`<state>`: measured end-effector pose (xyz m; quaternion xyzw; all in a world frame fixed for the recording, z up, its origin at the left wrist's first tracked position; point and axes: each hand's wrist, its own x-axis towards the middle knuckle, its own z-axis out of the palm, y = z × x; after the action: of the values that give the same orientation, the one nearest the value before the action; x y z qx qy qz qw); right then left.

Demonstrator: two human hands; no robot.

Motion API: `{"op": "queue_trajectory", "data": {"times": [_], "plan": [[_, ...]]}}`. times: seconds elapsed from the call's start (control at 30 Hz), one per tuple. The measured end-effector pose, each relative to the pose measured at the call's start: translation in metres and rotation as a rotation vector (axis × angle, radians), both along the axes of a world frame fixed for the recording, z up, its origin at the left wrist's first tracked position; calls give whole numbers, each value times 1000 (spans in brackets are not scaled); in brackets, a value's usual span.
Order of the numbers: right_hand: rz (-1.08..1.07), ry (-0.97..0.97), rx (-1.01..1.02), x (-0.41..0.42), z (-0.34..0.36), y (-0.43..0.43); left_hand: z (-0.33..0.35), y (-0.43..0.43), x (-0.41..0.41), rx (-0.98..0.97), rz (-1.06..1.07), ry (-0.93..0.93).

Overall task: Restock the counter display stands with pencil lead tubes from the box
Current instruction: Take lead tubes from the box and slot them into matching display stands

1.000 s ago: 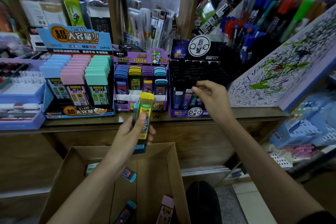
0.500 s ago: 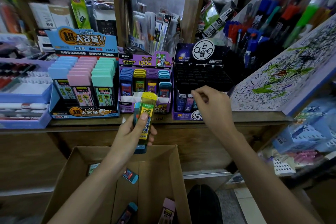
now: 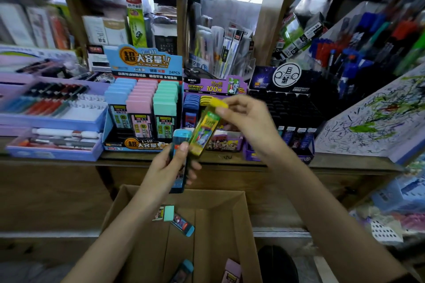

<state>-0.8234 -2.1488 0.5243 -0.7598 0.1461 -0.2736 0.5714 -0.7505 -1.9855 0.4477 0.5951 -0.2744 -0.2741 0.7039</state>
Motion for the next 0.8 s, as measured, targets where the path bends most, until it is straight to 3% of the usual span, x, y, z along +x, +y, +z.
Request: {"op": "queue_trajectory", "data": {"times": [0.07, 0.2, 0.5, 0.67, 0.8], "plan": [[-72, -63, -11, 6, 14, -12, 1, 6, 8, 0, 42, -20], [-200, -54, -247, 24, 22, -30, 0, 18, 19, 3, 88, -42], [-153, 139, -584, 56, -4, -36, -7, 23, 25, 47, 71, -68], [-170, 209, -1013, 67, -15, -41, -9, 23, 27, 55, 77, -61], [-205, 254, -1139, 73, -20, -45, -13, 24, 27, 51, 70, -55]]}}
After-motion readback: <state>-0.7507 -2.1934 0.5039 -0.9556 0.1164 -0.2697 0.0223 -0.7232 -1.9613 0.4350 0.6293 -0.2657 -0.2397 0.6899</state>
